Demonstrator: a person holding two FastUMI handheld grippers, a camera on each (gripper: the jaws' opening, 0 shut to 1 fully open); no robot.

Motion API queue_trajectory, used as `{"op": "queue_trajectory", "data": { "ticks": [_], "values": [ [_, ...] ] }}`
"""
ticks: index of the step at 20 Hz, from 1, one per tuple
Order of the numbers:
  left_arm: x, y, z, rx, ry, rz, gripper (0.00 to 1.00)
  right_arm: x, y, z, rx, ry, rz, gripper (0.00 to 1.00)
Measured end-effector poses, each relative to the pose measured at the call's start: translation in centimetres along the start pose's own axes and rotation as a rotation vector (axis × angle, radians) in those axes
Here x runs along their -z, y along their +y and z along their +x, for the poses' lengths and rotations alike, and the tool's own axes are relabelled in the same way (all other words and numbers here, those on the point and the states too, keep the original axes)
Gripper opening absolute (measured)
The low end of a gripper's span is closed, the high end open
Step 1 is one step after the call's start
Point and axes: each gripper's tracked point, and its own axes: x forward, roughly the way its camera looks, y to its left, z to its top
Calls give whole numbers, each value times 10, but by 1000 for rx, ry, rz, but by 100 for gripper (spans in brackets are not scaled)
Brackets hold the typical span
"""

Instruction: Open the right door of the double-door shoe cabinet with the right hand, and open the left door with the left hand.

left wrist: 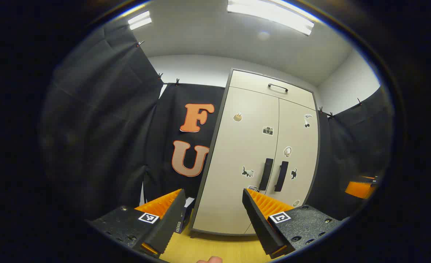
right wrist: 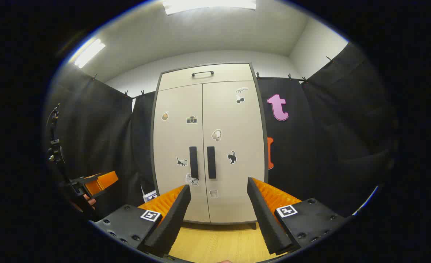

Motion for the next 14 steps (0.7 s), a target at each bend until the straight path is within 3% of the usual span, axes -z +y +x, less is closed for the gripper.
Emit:
{"op": "queue_trajectory", "data": {
  "ticks": [11,12,14],
  "values": [
    [5,2,3,10,20,13,97,10,-2,2,27,-4,8,93],
    [6,2,3,11,22,14,94,12,-2,3,32,0,4,99],
    [8,0,5,18,27,21,94,13,-3,5,35,2,6,99]
  ]
}}
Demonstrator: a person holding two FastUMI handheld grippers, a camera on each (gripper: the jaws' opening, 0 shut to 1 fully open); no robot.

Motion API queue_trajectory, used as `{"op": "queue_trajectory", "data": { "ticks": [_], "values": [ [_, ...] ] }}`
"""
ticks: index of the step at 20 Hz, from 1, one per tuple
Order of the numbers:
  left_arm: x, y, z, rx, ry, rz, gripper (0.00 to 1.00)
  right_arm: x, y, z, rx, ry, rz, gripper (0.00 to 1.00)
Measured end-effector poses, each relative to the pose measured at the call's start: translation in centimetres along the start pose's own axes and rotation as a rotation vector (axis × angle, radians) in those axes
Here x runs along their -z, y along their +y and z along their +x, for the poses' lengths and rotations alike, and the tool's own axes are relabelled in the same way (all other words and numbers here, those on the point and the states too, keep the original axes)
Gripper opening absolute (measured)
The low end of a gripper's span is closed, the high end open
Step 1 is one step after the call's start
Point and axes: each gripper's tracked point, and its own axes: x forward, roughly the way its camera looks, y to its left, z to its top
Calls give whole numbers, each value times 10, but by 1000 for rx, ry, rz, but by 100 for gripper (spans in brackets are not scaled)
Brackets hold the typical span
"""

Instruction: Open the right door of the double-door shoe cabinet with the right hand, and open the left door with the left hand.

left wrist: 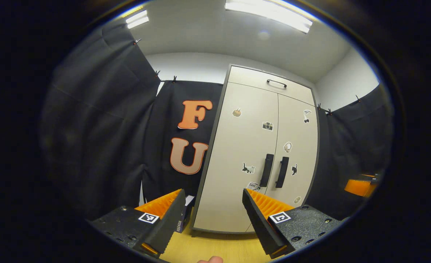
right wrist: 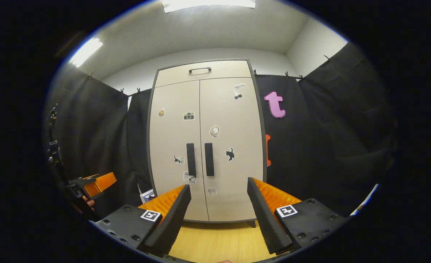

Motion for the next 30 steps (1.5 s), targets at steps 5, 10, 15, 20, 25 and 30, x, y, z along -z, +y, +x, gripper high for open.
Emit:
{"op": "queue_trajectory", "data": {
  "ticks": [5,10,15,20,25,30],
  "values": [
    [4,-3,7,8,-2,1,97,2,1,6,8,-3,28,99],
    [11,-6,20,-8,17,14,94,7,13,27,-44,40,147,99],
    [18,-12,30,-65,3,25,97,7,-16,79,-26,43,38,99],
    [23,-26,33,-144,-34,-28,94,0,-12,157,-124,8,-43,98],
    [42,-14,20,-287,-4,-21,94,1,9,231,-223,27,-24,98],
    [62,-2,26,-284,7,9,94,12,23,282,-204,37,3,89]
  ]
}}
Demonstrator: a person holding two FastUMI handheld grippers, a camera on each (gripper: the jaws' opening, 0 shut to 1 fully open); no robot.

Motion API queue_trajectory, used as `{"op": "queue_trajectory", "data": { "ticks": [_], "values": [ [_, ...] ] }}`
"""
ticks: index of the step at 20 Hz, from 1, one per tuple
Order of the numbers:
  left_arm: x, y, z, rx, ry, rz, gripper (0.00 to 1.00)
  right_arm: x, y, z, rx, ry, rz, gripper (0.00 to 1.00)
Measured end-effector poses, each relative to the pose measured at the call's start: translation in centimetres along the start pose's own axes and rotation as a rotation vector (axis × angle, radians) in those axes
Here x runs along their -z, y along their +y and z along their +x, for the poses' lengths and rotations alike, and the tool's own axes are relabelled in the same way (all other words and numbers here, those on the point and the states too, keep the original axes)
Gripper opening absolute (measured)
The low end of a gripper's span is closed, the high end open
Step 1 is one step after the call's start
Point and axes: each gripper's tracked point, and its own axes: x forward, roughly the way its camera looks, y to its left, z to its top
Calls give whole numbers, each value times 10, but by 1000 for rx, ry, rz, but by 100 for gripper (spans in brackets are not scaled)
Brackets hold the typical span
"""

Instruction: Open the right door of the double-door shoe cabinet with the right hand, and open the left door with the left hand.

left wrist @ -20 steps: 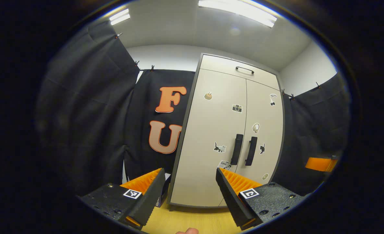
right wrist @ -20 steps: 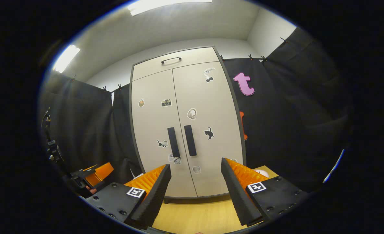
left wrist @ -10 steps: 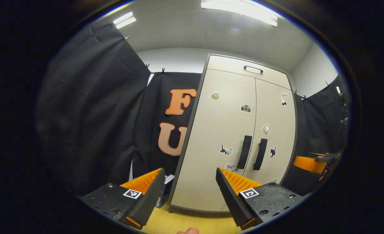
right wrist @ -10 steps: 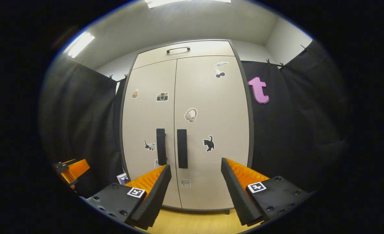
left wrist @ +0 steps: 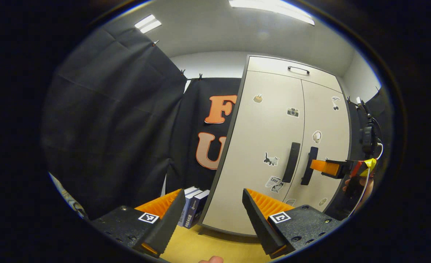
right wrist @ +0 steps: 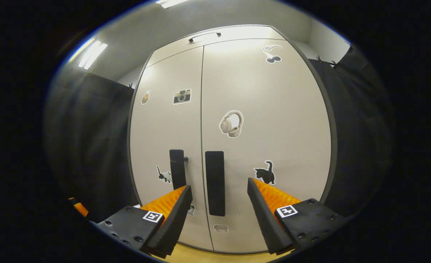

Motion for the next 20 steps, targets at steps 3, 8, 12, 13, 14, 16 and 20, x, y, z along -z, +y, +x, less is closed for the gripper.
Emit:
{"op": "queue_trajectory", "data": {
  "ticks": [3,8,12,13,14,16,20],
  "values": [
    [16,12,14,28,36,11,92,14,-5,28,42,24,29,89],
    [32,43,31,31,67,18,94,18,2,40,33,33,24,70],
    [33,49,33,60,62,-10,95,19,5,42,22,41,28,35],
    [31,51,33,62,54,-8,95,21,4,43,21,48,24,34],
    [28,52,32,65,47,-5,95,20,4,44,25,43,15,28],
    [27,51,29,71,41,11,94,21,4,42,30,43,-3,28],
    [28,39,21,100,50,-28,94,21,6,31,9,65,-9,28]
  ]
}}
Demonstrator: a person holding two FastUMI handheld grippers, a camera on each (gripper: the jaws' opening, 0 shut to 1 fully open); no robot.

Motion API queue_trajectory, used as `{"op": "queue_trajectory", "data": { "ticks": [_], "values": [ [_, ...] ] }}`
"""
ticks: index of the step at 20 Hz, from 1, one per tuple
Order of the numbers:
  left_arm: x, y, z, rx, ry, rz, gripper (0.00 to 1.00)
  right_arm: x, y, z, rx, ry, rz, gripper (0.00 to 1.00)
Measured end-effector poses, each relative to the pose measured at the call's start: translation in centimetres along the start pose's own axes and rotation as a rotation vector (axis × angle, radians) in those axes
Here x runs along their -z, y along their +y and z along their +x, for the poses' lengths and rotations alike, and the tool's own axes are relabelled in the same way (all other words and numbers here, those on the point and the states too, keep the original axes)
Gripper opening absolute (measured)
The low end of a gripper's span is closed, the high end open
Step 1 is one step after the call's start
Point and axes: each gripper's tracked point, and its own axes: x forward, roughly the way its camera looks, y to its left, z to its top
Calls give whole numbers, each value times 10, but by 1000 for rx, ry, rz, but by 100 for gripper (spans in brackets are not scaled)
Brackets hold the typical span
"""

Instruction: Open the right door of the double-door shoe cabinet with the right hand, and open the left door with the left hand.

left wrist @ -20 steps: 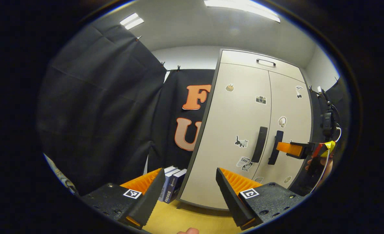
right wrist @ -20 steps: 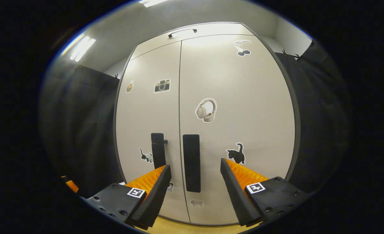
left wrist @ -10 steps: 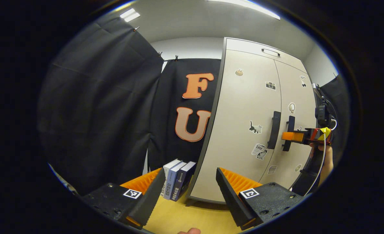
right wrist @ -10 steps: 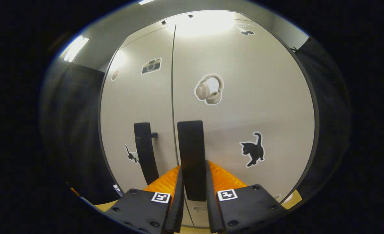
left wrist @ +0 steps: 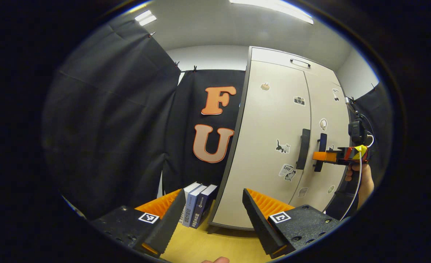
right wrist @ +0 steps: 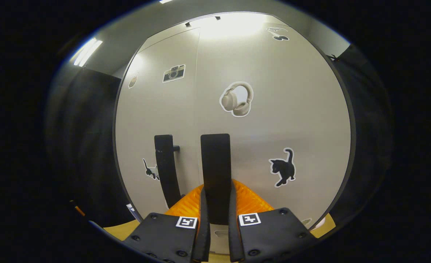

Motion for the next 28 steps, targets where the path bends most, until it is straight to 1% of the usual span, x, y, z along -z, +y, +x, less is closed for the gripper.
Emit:
{"op": "queue_trajectory", "data": {
  "ticks": [2,6,9,12,13,14,15,16,17,18,20,23,26,27,28],
  "values": [
    [1,-9,-6,22,5,-12,94,2,0,-15,-13,4,-17,28],
    [1,-17,-10,31,-5,-13,94,5,-5,-60,-38,10,-66,28],
    [2,-18,-10,34,1,-2,94,6,-11,-87,-57,22,-53,28],
    [-1,-29,-7,53,-3,7,94,6,-17,-106,-62,29,-56,28],
    [0,-35,-5,63,-2,0,92,6,-20,-111,-63,31,-51,28],
    [1,-40,-3,73,-1,-11,94,5,-20,-114,-68,33,-43,28],
    [1,-46,-1,82,1,-22,94,6,-21,-118,-76,34,-35,29],
    [3,-51,1,90,4,-32,94,6,-23,-122,-85,38,-28,24],
    [4,-56,2,100,7,-37,94,6,-26,-126,-92,41,-22,24],
    [6,-61,3,112,9,-36,94,5,-29,-132,-97,43,-21,28],
    [7,-69,4,127,10,-26,95,5,-35,-139,-94,39,-39,28],
    [10,-80,11,145,12,-18,94,4,-47,-150,-63,33,-82,28],
    [19,-97,15,174,38,-22,94,2,-56,-161,-45,16,-81,28],
    [23,-101,16,184,48,-22,92,2,-60,-164,-41,11,-80,28],
    [27,-106,16,193,56,-23,94,2,-64,-168,-36,12,-81,28]
  ]
}}
